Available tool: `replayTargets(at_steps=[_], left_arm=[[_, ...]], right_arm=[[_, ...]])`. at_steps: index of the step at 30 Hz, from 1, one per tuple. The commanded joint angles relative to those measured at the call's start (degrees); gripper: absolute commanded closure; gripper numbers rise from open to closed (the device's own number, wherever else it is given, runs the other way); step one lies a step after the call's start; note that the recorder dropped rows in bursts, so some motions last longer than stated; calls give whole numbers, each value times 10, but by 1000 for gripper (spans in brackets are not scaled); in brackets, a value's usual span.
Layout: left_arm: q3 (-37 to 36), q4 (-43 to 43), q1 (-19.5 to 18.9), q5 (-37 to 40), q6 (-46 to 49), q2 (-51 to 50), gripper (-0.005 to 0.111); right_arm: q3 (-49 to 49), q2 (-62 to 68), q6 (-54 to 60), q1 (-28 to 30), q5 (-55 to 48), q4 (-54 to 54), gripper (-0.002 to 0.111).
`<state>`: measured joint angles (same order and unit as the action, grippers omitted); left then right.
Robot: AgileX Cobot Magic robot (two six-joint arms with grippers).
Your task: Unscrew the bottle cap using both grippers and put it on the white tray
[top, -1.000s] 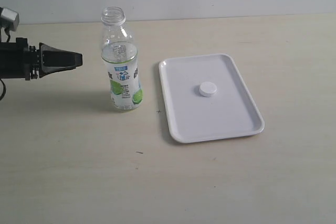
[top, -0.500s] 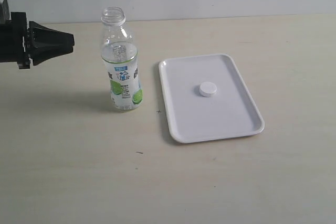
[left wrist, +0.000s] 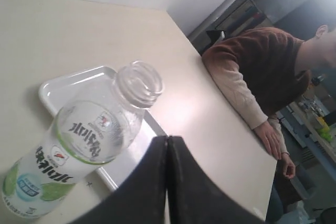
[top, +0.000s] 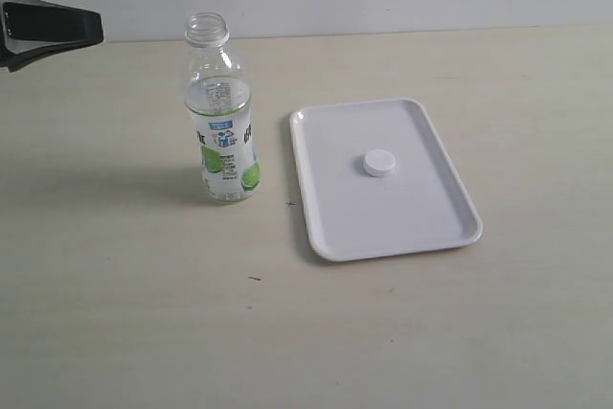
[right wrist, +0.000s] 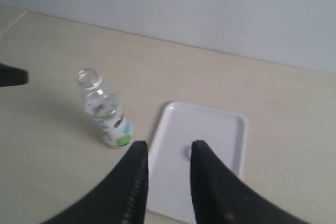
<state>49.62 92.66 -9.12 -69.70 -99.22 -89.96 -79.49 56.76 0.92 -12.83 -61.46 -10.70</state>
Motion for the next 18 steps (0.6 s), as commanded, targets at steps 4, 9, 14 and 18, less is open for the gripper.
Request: replayTargets(at_steps=[4, 9, 14, 18], left_arm=[[-36, -8, 0, -3, -46, 84, 107], [-41, 33, 0, -3, -86, 96, 107], [-96, 58, 26, -3, -29, 160, 107], [-175, 36, 28, -3, 4, 252, 107]], right_arm=[[92, -78, 25, -1, 3, -62, 100], [147, -129, 27, -1, 3, -58, 108], [203, -210, 50, -1, 39, -53, 108], [260, -288, 26, -1, 103, 26, 108]])
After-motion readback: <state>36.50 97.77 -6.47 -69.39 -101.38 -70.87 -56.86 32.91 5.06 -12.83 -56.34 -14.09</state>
